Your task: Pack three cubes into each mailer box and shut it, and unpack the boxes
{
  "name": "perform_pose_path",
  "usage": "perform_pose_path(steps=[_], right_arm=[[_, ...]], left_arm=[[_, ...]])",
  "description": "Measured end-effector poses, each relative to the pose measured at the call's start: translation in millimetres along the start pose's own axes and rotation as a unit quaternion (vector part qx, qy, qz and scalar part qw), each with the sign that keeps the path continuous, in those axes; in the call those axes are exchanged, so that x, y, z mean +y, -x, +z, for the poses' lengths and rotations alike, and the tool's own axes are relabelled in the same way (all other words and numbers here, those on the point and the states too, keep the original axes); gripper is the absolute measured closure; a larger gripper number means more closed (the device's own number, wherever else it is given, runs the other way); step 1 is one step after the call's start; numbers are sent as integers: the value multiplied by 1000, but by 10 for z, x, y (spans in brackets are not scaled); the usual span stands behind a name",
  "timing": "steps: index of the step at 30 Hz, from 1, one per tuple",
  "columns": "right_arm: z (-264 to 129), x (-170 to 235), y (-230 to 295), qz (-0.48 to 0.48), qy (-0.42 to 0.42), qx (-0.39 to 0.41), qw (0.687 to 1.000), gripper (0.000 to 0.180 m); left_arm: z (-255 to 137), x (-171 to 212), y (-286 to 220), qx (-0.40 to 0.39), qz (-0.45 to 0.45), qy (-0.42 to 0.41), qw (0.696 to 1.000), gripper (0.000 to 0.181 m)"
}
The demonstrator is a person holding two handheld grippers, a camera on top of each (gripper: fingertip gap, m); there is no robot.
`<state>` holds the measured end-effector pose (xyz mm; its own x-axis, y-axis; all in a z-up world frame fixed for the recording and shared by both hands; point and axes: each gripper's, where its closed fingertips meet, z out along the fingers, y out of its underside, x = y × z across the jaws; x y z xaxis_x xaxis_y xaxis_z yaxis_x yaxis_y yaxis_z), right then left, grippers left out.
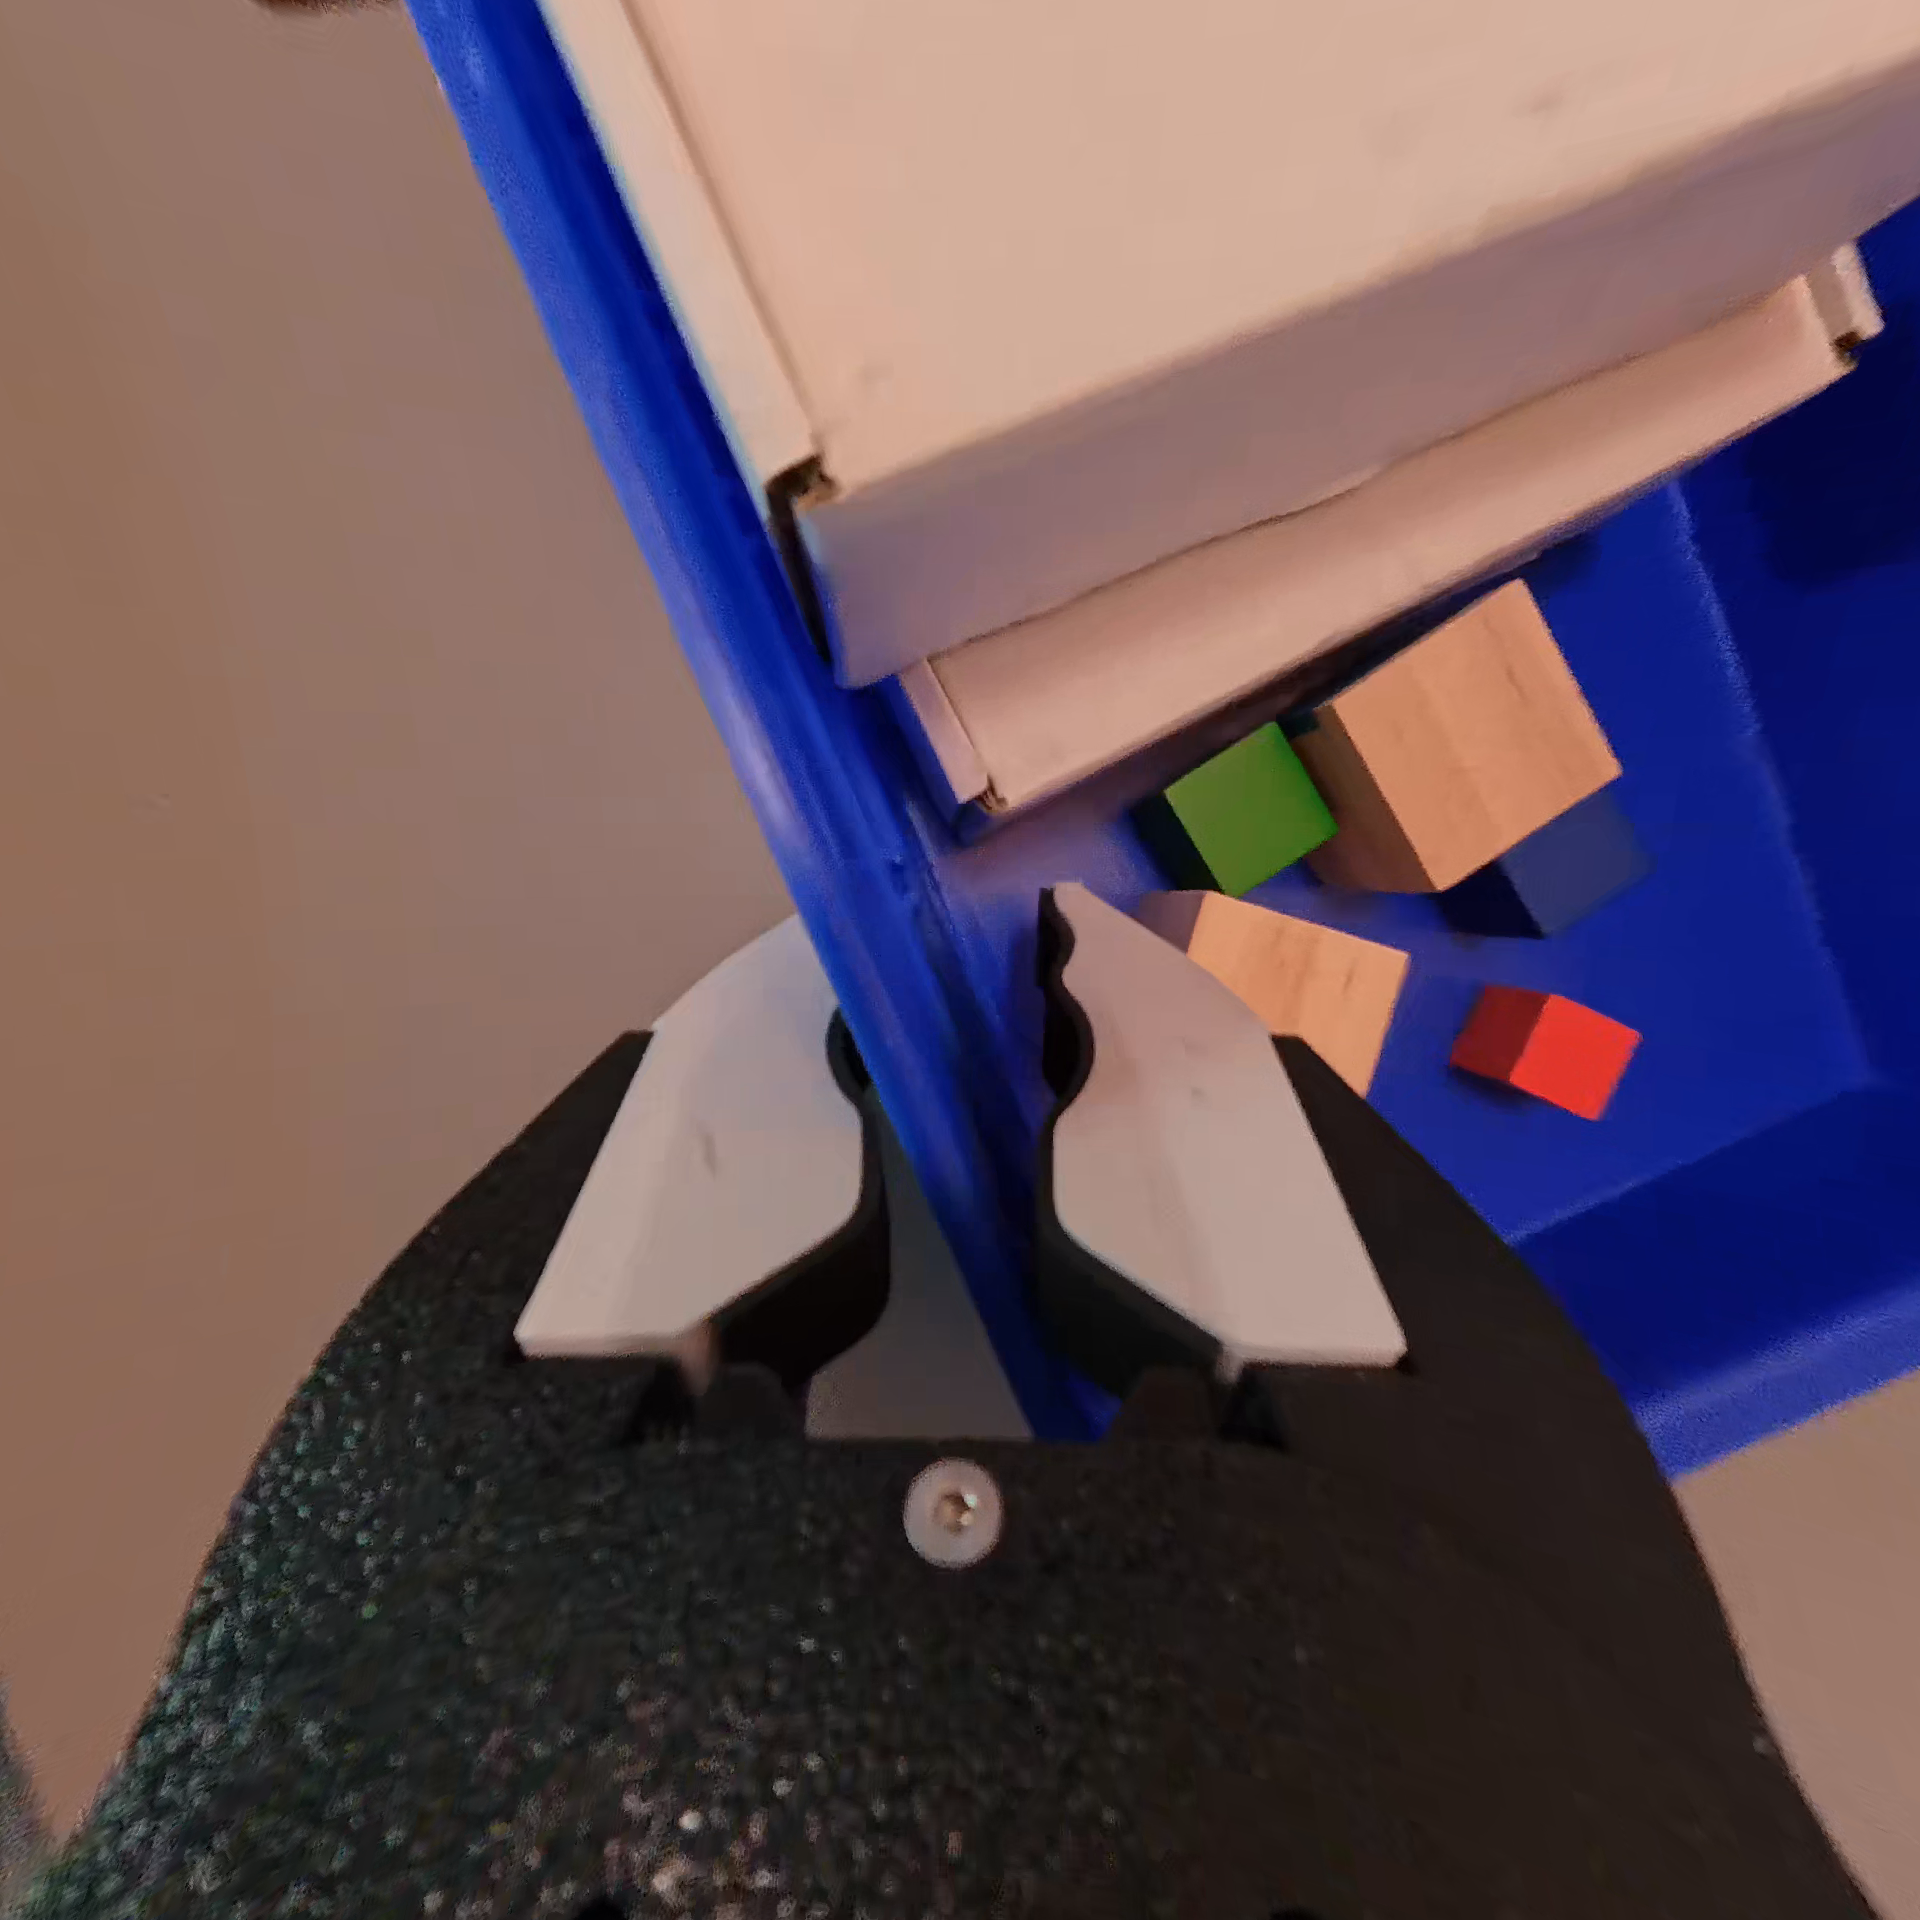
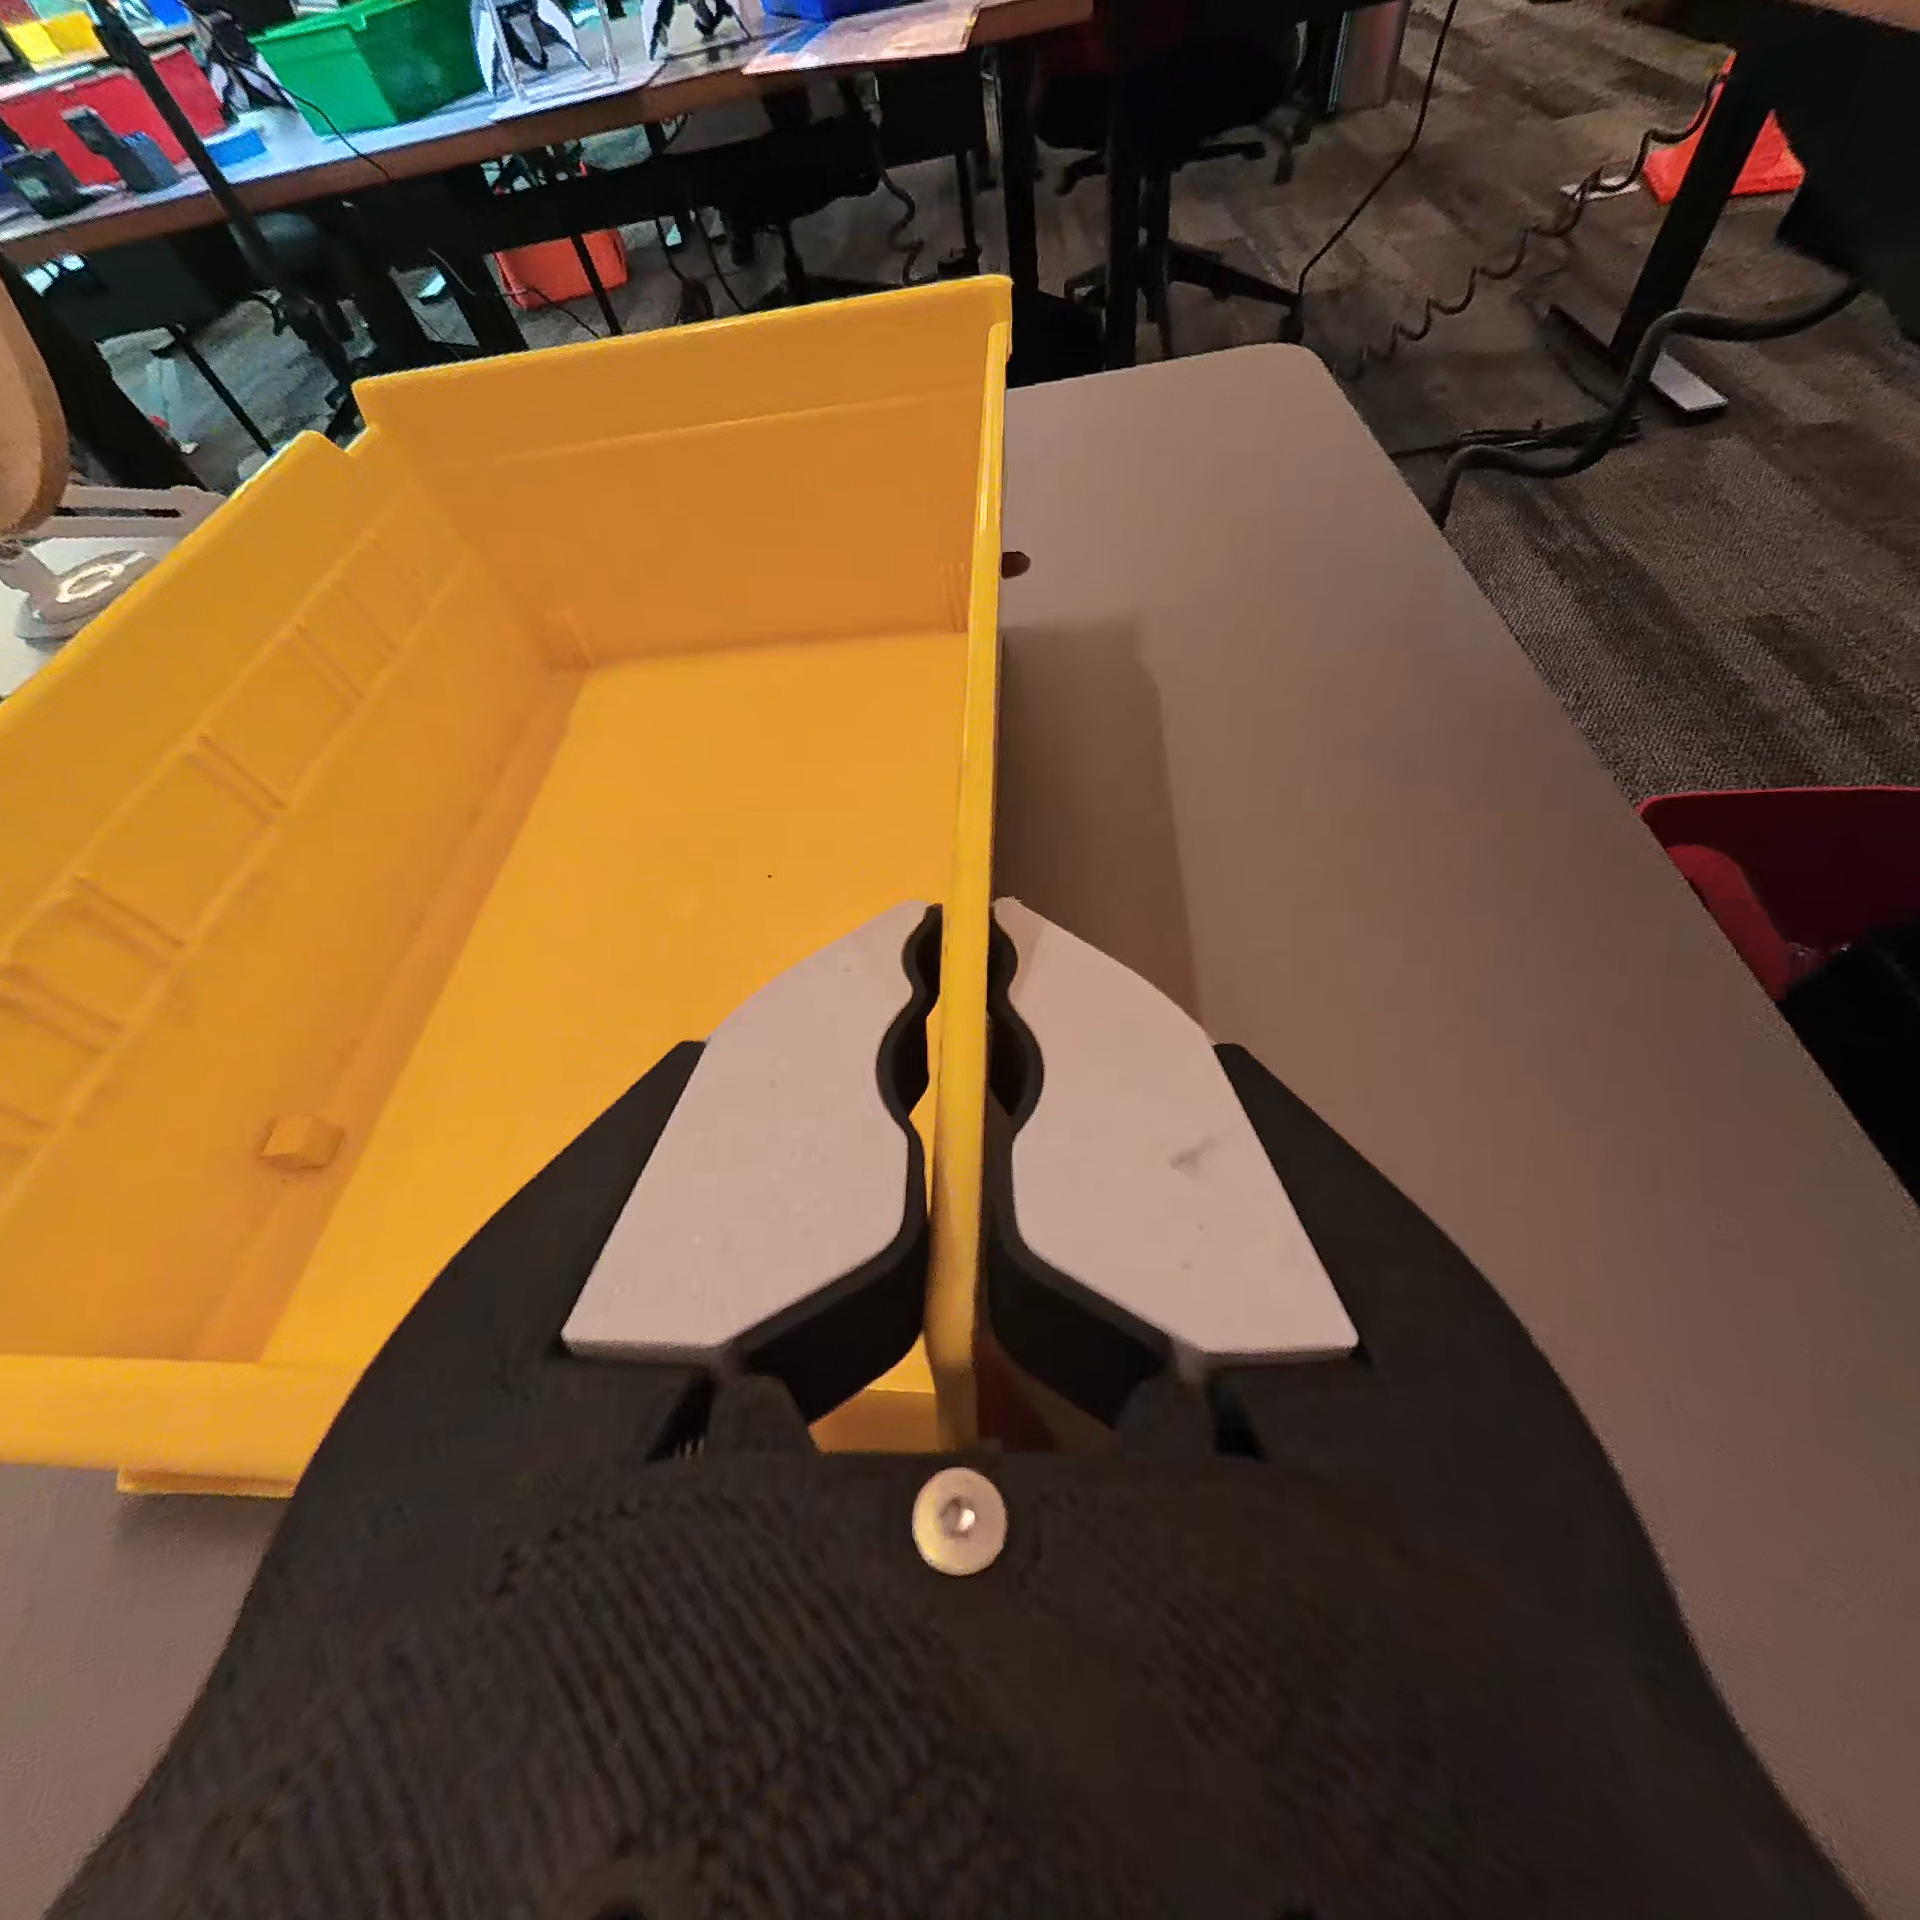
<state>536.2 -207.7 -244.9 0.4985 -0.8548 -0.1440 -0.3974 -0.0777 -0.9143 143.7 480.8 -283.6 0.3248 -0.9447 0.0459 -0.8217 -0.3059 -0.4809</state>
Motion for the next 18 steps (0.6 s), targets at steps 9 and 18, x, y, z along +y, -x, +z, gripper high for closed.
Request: perform_pose_path(steps=[9, 18], right_arm=[[-685, -471, 323, -38, -101, 42, 993, 105], [-799, 40, 2259, -224, -7, -264, 938, 78]], left_arm=[[-468, -200, 10, -87, 184, -91, 975, 102], [-746, -202, -425, -66, 417, 3, 906, 72]])
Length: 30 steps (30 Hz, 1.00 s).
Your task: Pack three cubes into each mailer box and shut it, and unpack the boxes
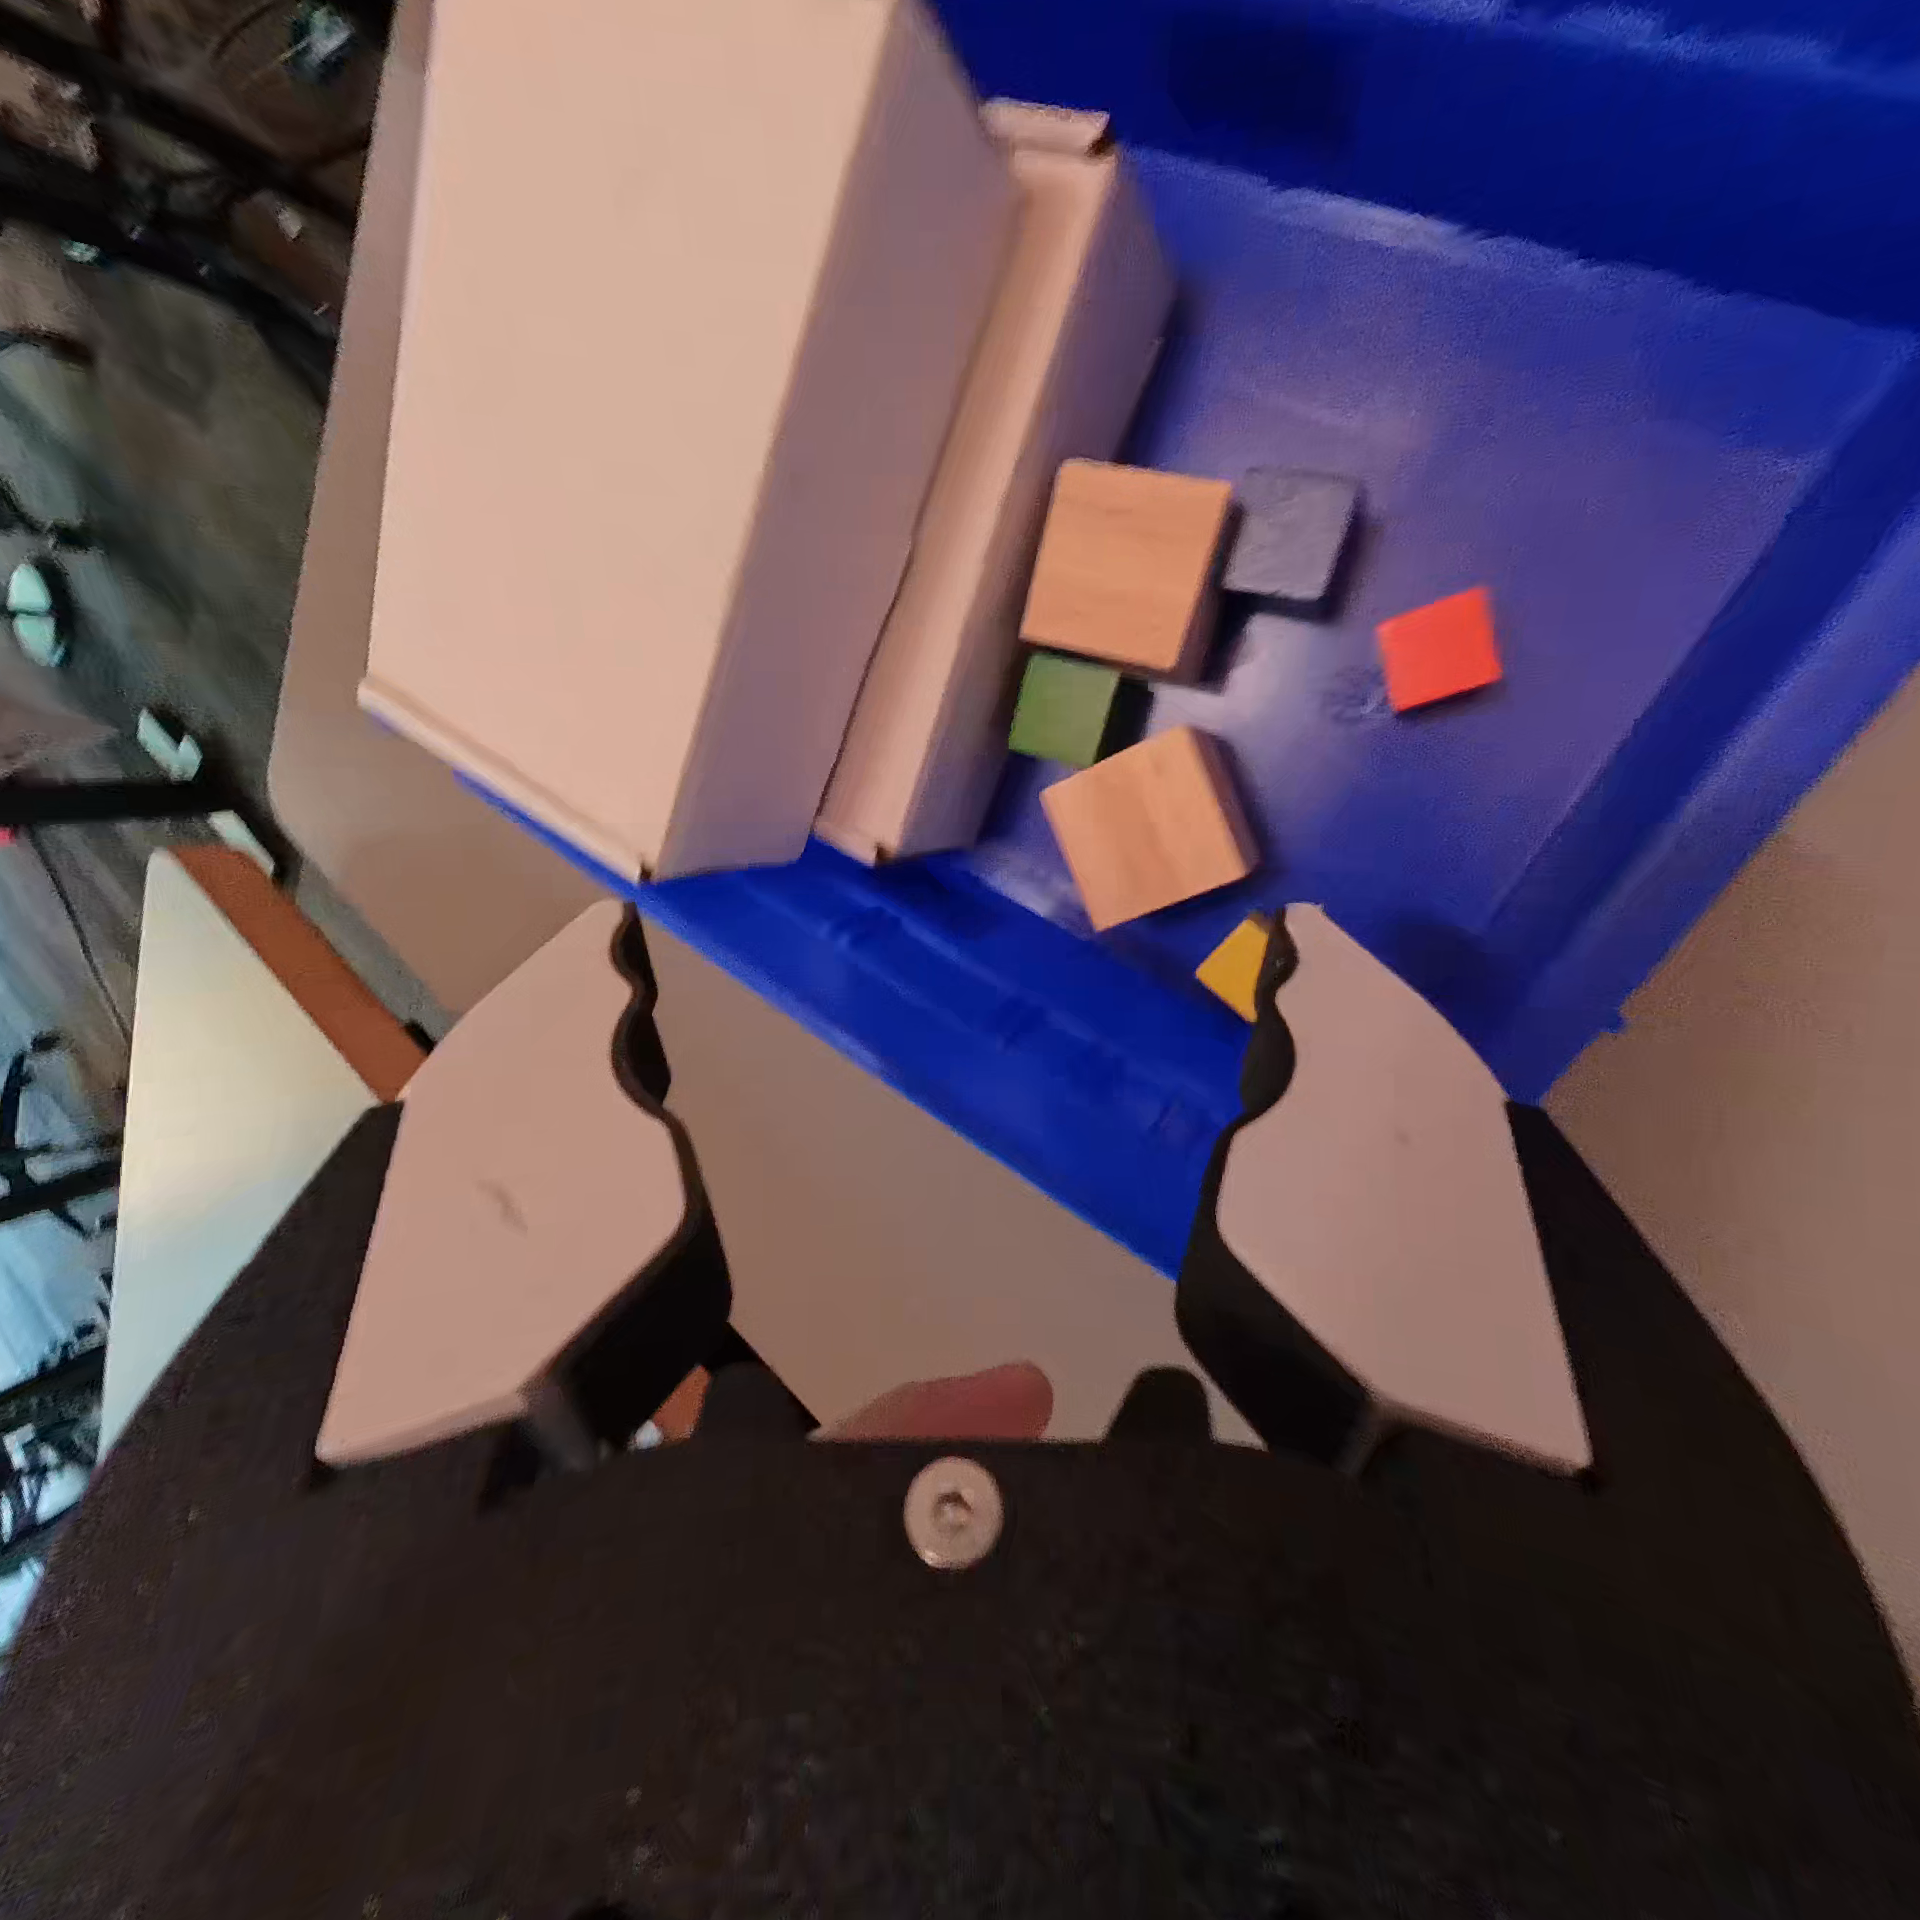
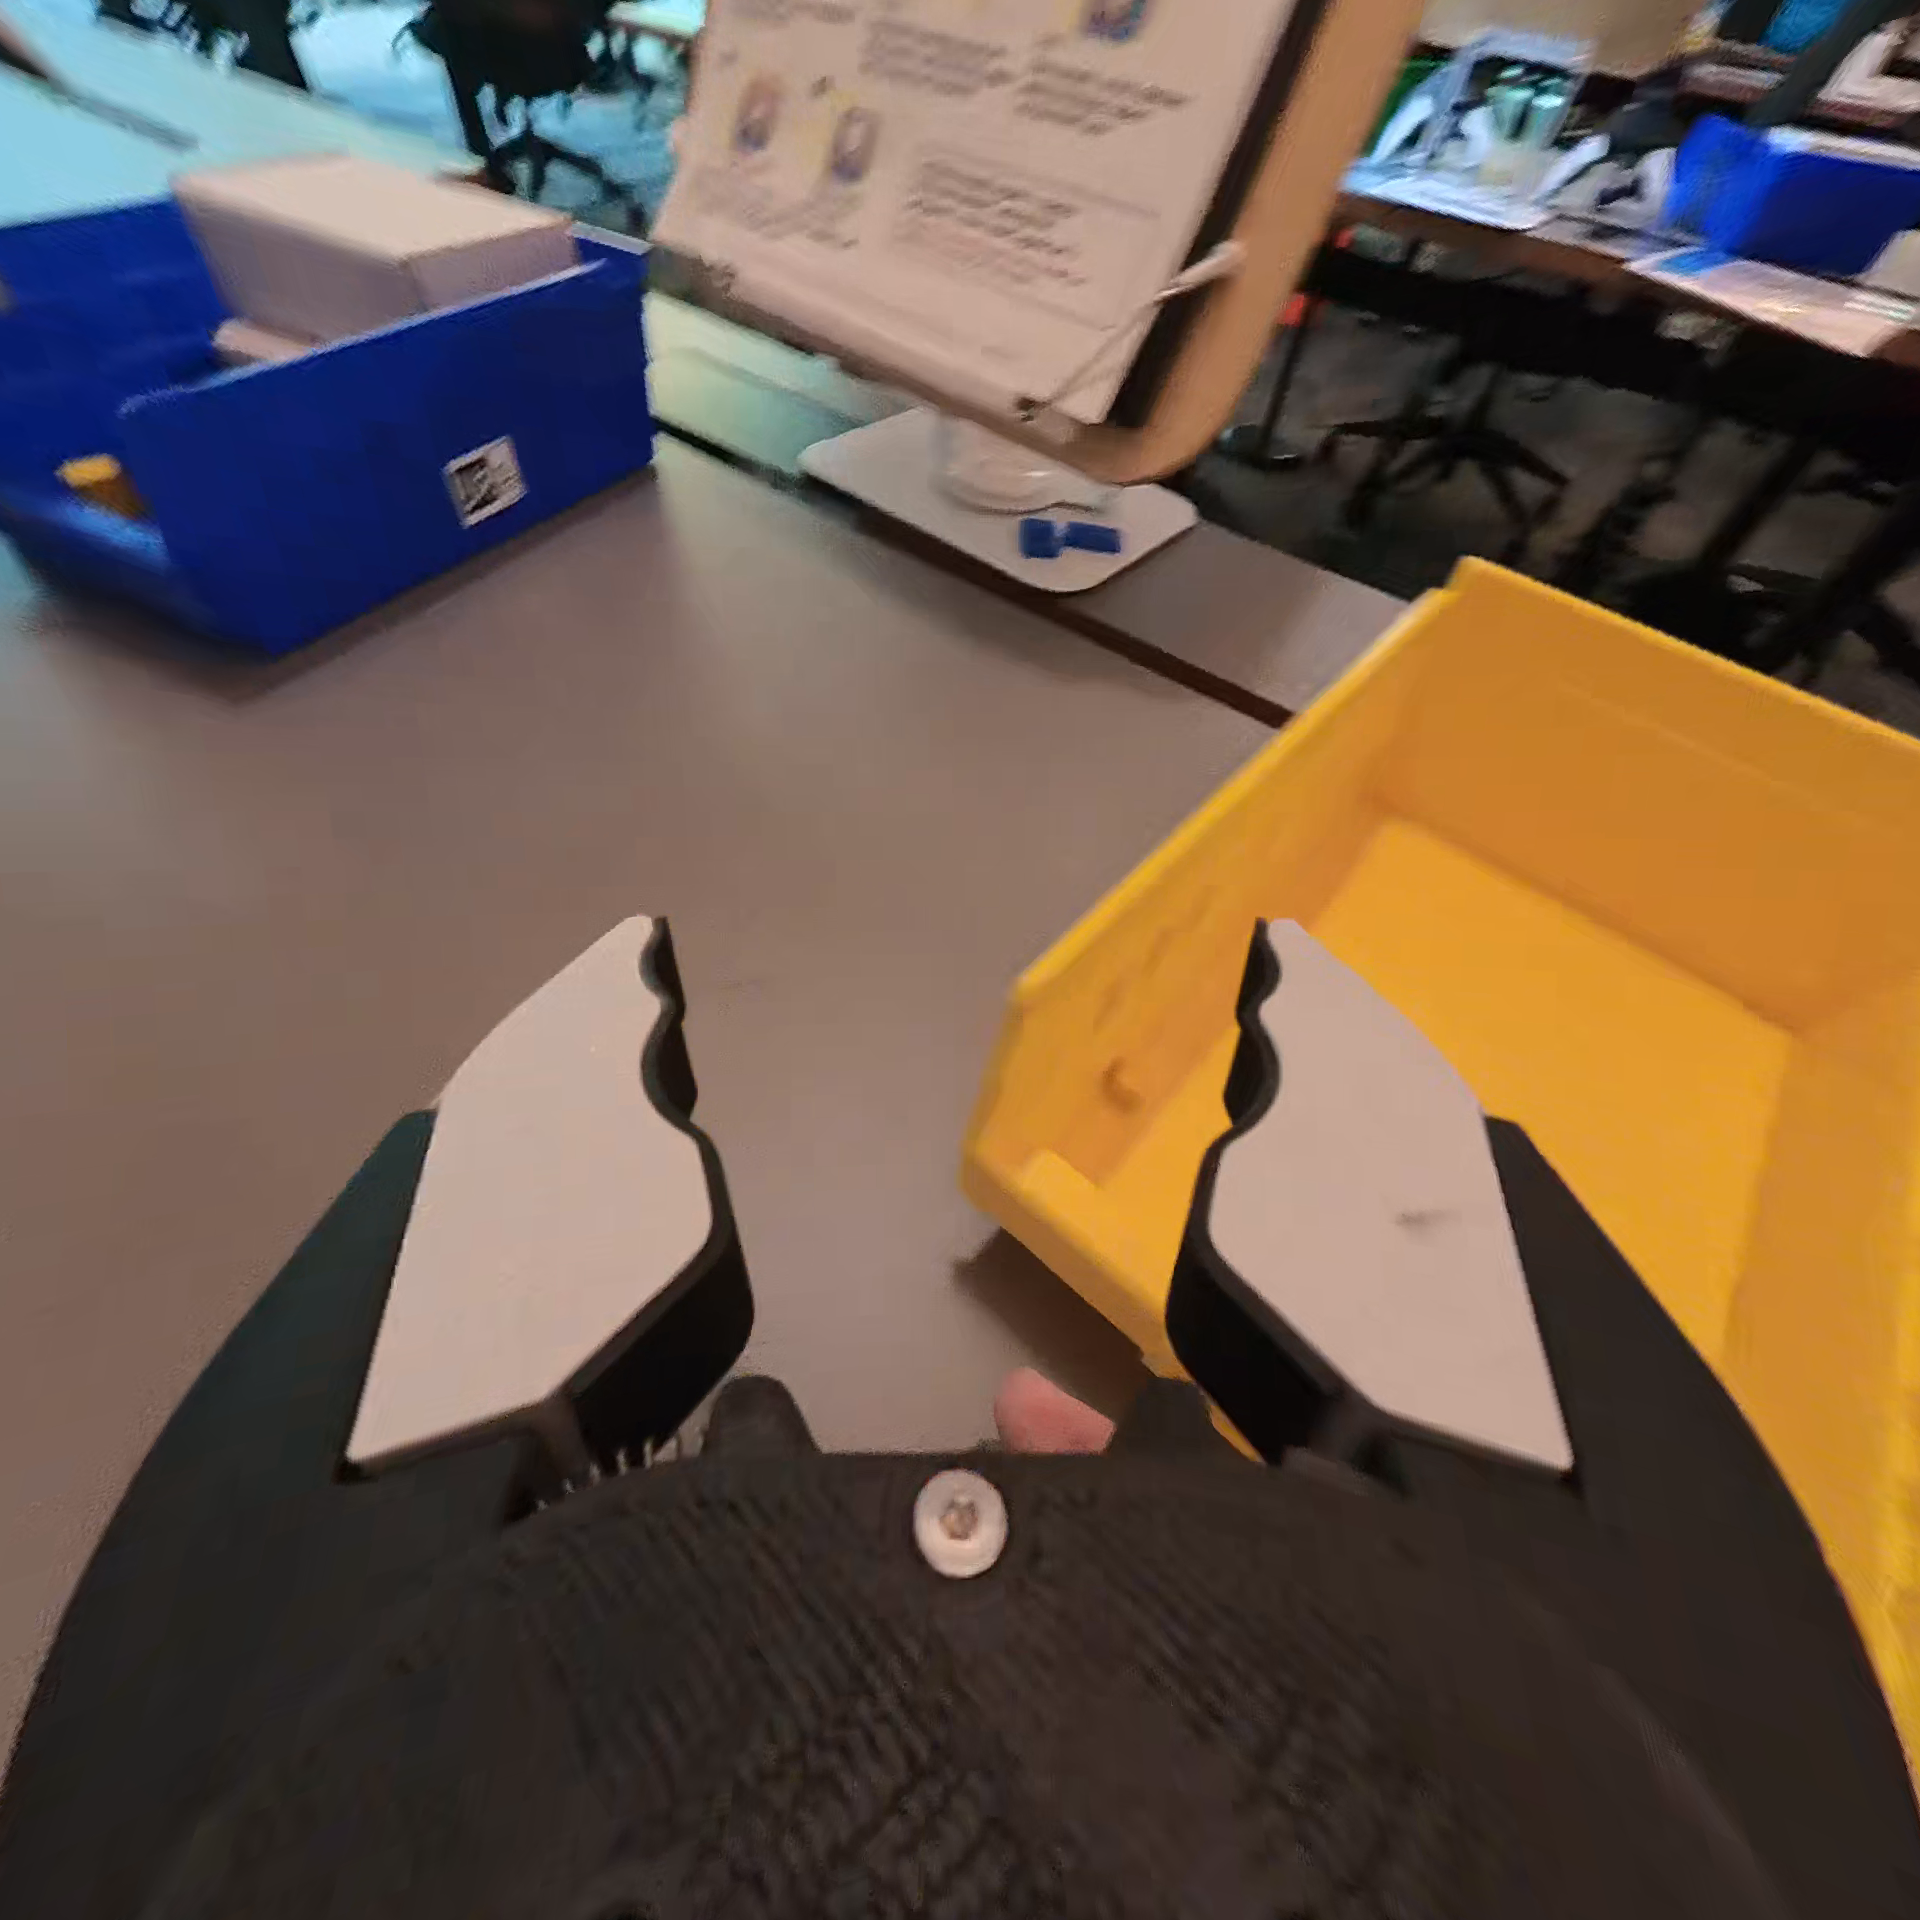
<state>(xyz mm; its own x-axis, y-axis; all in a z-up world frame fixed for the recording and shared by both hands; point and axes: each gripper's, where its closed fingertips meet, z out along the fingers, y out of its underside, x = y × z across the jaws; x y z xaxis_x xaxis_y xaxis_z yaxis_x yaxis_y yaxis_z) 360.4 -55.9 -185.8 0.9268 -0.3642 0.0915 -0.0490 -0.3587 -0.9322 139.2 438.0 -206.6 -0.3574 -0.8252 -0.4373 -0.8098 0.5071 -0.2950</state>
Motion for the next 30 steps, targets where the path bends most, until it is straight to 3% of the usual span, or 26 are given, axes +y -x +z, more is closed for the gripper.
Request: perform_pose_path(steps=[5, 12, 21, 25, 30], right_arm=[[145, -45, 383, -71, 23, -59, 995, 74], [102, 27, 394, -91, 28, -66, 993, 74], [-3, 294, 180, -51, 46, -71, 995, 74], [13, 445, 178, -54, 68, -81, 993, 74], [55, 533, 175, -63, 87, -80, 991, 76]], left_arm=[[0, -399, 87, 25, 66, 7, 998, 75], [325, -680, 536, 28, 149, 59, 987, 73], [839, -617, 689, 128, 127, 127, 975, 69], [969, -578, 678, 120, 140, 136, 974, 54], [958, -547, 715, 101, 173, 174, 964, 57]])
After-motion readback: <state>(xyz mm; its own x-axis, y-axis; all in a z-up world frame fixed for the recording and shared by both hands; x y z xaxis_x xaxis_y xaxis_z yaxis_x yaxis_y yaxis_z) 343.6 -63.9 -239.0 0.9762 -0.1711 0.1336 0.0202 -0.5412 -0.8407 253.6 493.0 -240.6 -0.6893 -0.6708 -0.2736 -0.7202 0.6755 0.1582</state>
